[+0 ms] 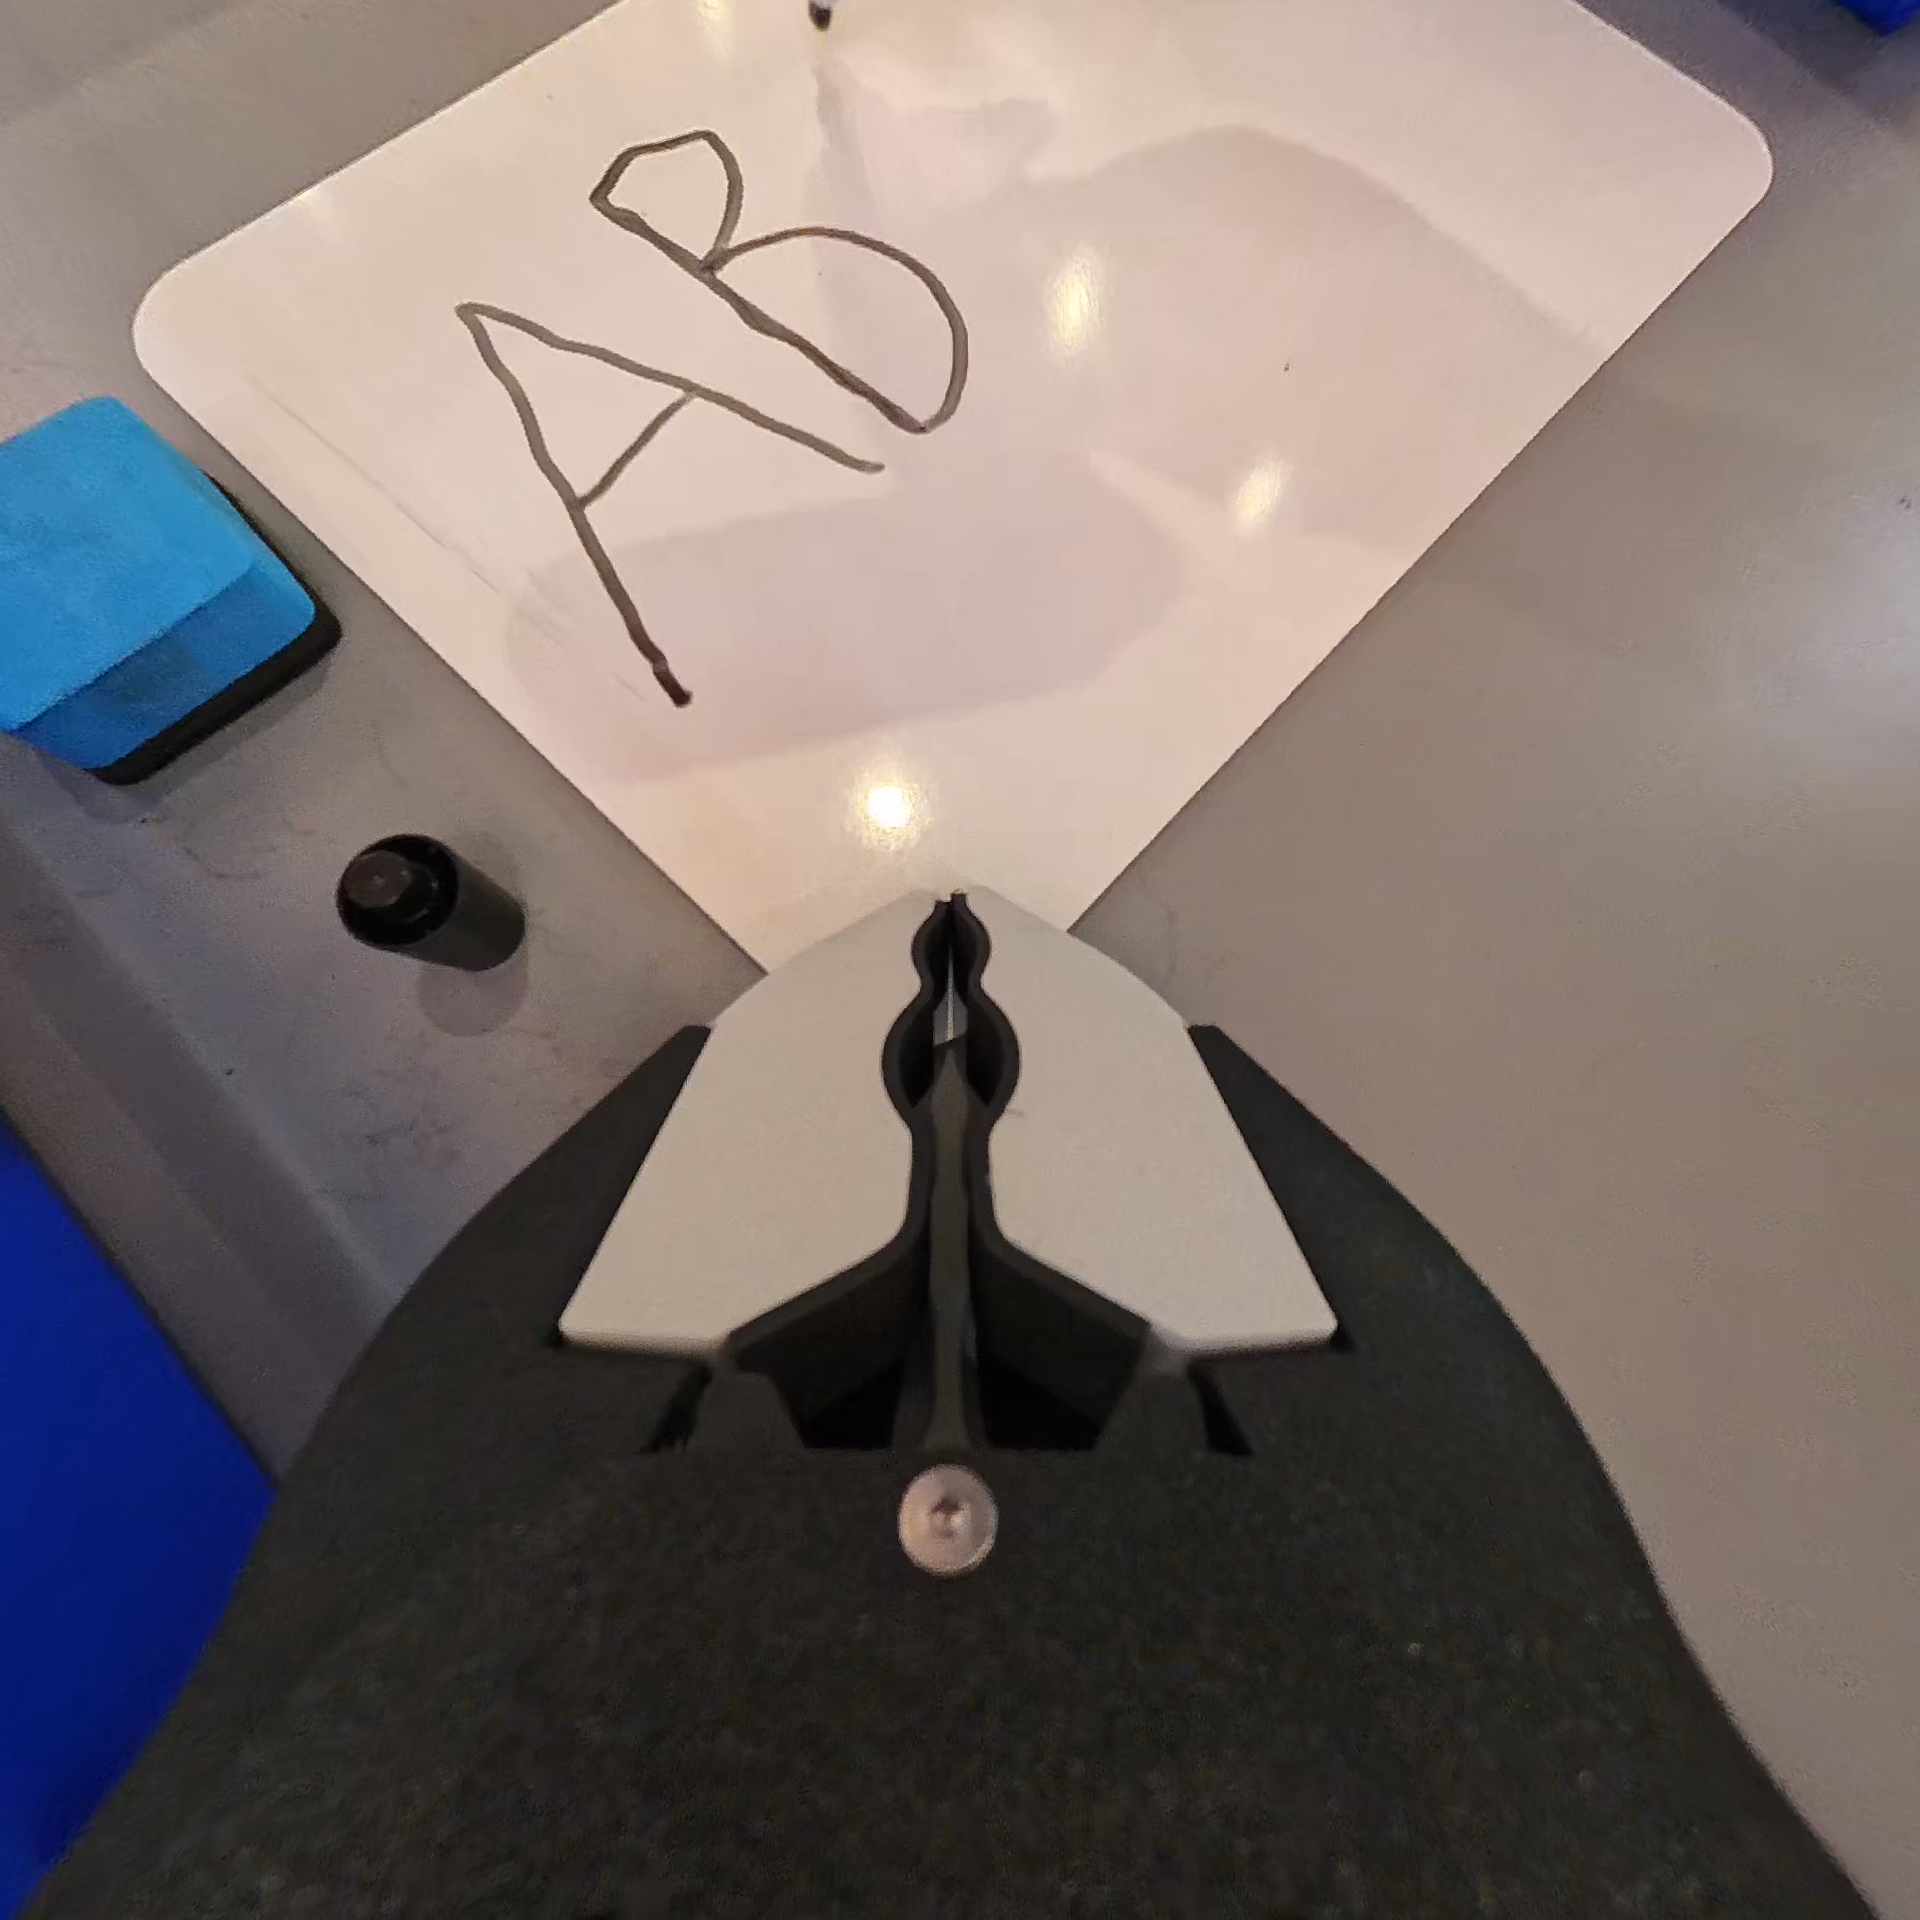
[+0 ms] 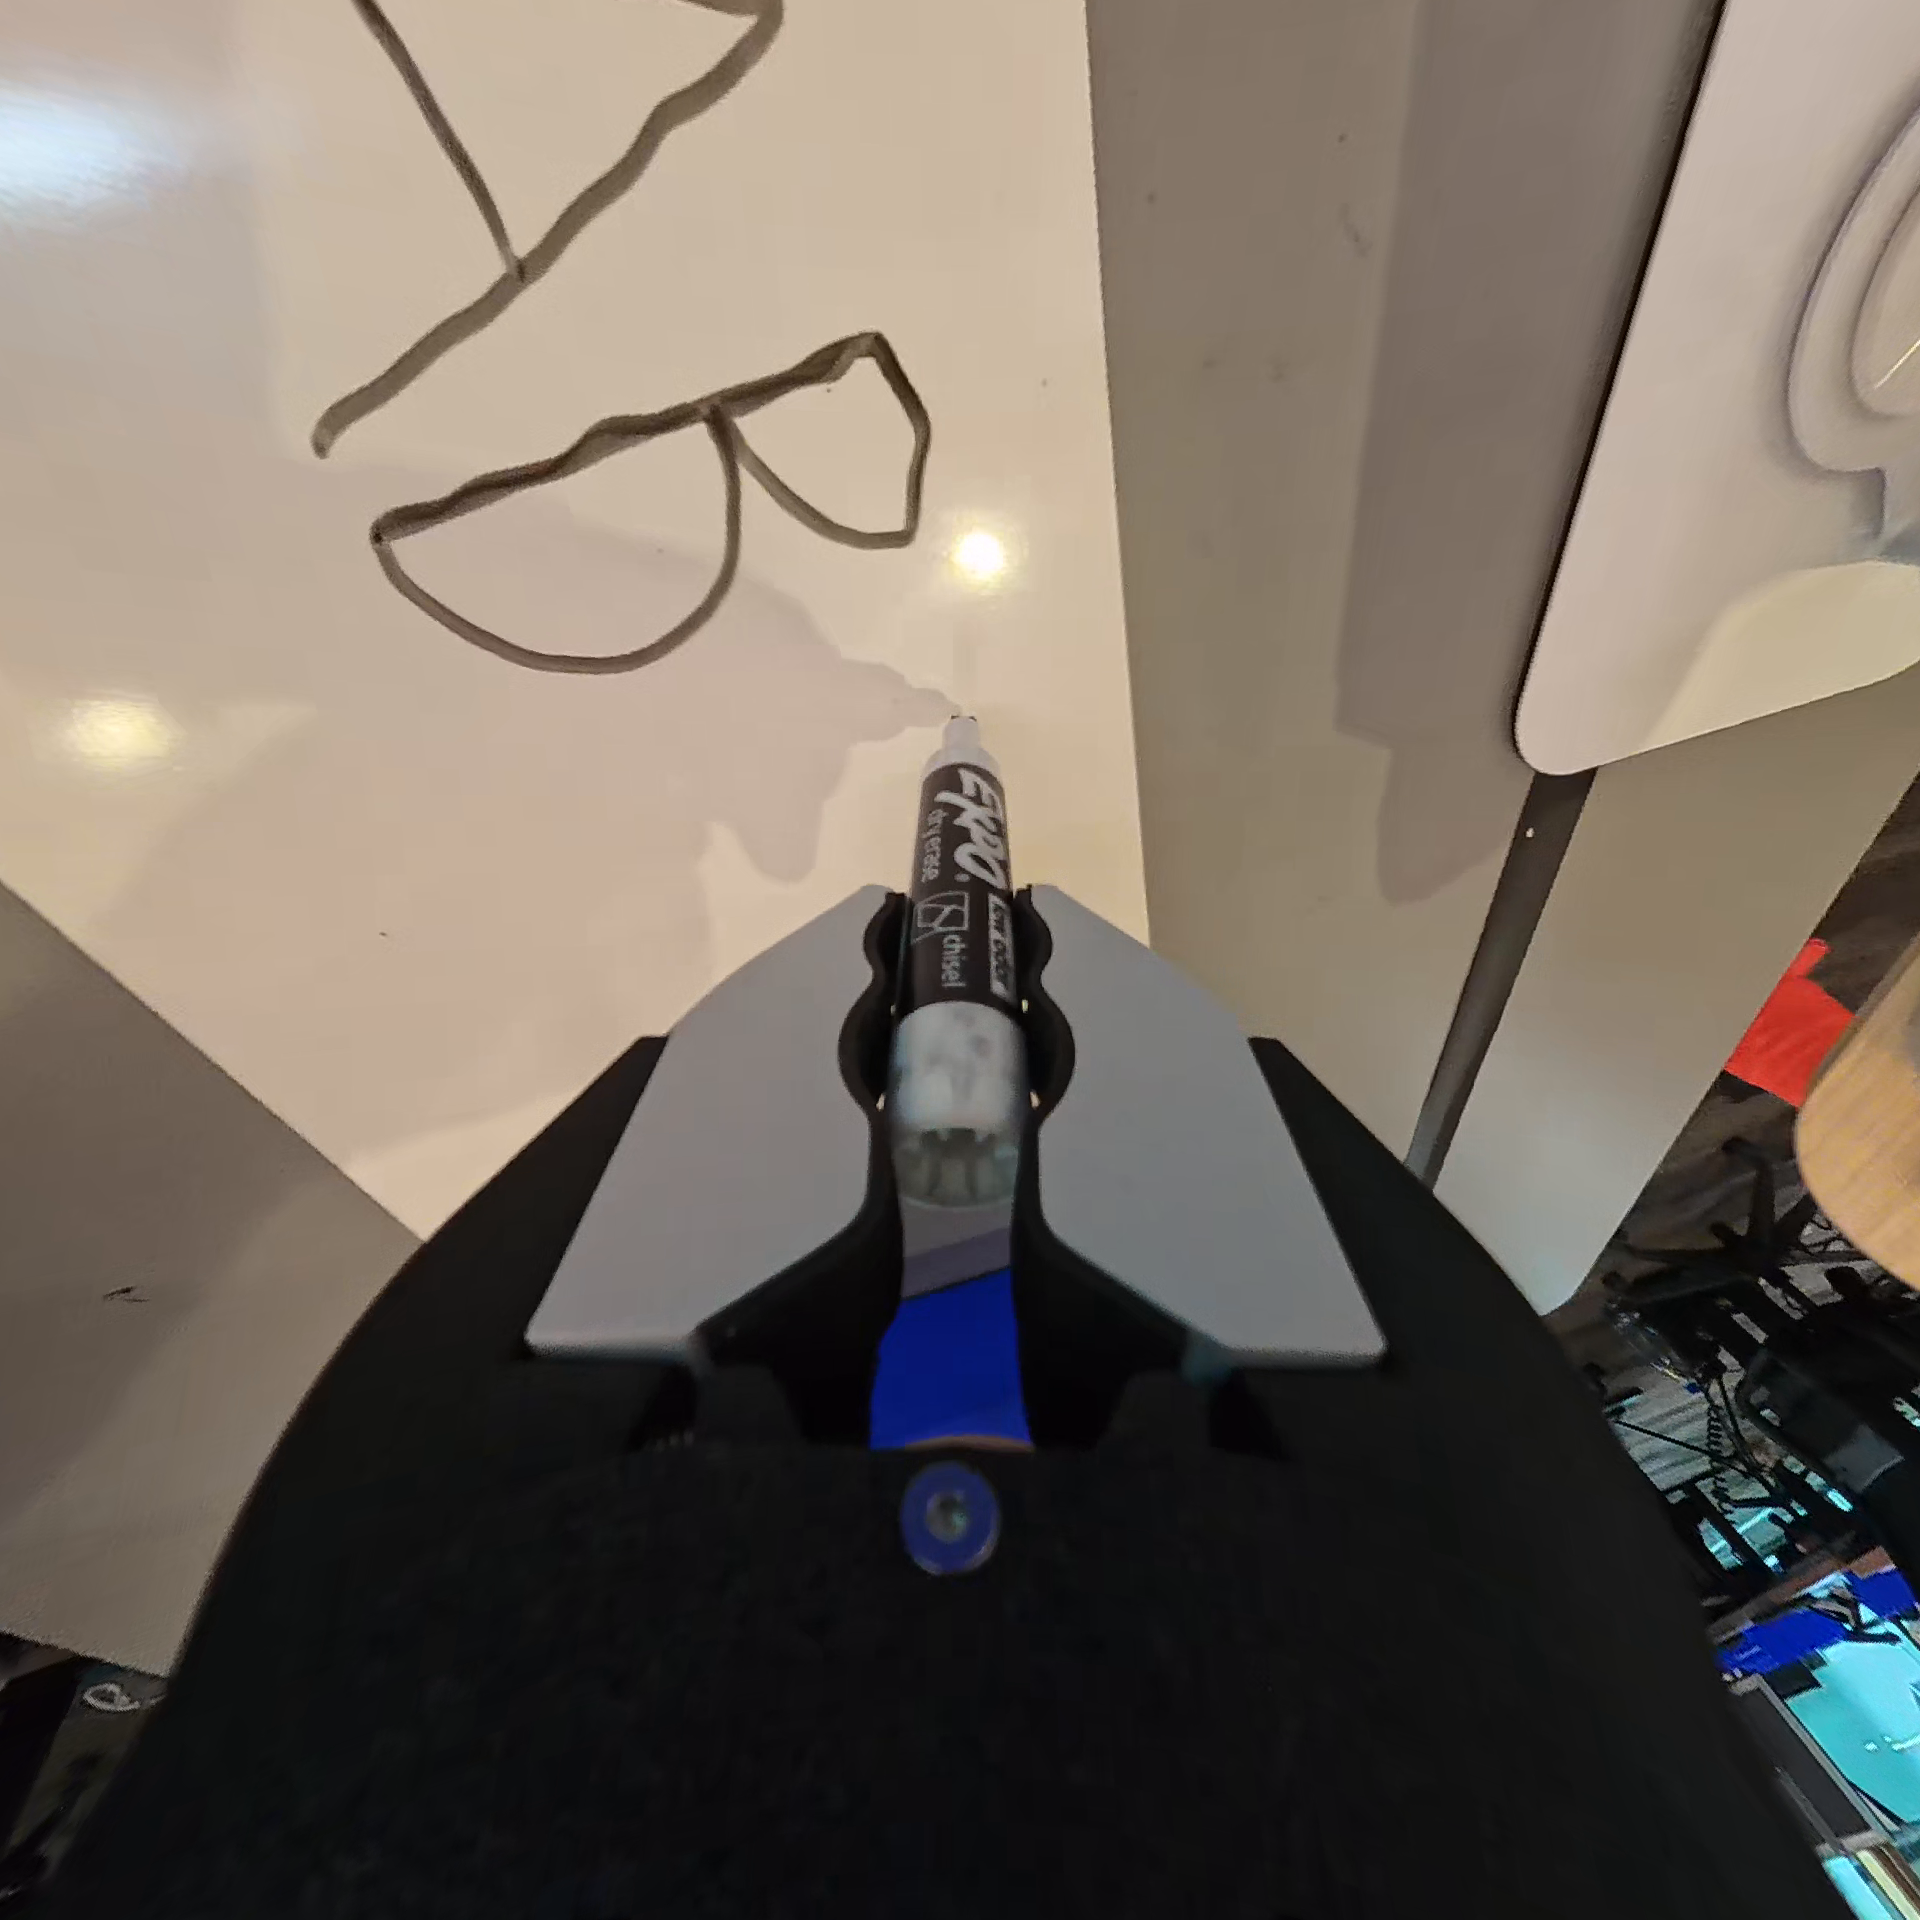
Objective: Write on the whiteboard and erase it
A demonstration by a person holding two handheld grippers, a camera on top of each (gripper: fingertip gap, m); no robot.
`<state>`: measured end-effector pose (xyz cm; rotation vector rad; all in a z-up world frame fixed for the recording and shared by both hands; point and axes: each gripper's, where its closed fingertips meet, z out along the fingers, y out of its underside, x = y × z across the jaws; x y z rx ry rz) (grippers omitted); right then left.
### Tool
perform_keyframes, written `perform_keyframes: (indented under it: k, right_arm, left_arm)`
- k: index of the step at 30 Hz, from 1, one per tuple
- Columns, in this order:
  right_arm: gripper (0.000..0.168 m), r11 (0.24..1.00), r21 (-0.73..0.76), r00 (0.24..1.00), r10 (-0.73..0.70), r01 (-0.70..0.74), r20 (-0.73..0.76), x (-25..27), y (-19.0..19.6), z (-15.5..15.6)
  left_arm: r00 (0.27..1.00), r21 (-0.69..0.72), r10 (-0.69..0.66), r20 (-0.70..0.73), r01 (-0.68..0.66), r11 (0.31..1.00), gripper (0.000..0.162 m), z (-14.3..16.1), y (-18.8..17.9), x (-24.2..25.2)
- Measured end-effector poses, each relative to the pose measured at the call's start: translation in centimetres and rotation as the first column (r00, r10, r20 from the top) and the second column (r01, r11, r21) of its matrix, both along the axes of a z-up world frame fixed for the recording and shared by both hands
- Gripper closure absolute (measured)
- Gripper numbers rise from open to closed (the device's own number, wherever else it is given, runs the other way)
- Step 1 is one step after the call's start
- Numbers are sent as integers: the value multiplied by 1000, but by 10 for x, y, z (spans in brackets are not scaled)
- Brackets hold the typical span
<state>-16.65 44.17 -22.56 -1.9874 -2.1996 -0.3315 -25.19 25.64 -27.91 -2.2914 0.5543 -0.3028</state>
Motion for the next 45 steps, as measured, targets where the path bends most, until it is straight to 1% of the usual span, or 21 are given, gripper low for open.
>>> perform_keyframes:
  k: [8, 17, 21, 30, 41, 45]
  right_arm:
    - [149, 1000, -7, 1000, 2, -2, 15, 4, 14, -4]
    - [149, 999, -9, 999, 48, -48, 10, -15, 4, -5]
    - [149, 997, -9, 997, 76, -76, 6, -20, -8, -5]
    - [149, 994, -6, 994, 109, -109, 27, -13, -37, -4]
    - [149, 992, -6, 991, 127, -127, 34, 7, -76, -4]
    - [149, 993, -3, 992, 120, -120, 39, 19, -83, -4]
  left_arm:
    - [1000, -2, -5, 4, 5, 1000, 162, 0, 0, 0]
    - [1000, -1, -5, 2, 5, 1000, 162, 0, 1, -1]
    - [1000, 1, -4, -1, 4, 1000, 162, 0, 1, -2]
    - [1000, 3, -4, -5, 4, 1000, 162, 0, 2, -3]
    - [1000, 10, -1, -19, 1, 1000, 162, 0, 2, -3]
    - [1000, 13, 0, -24, 0, 1000, 162, 0, 2, -3]
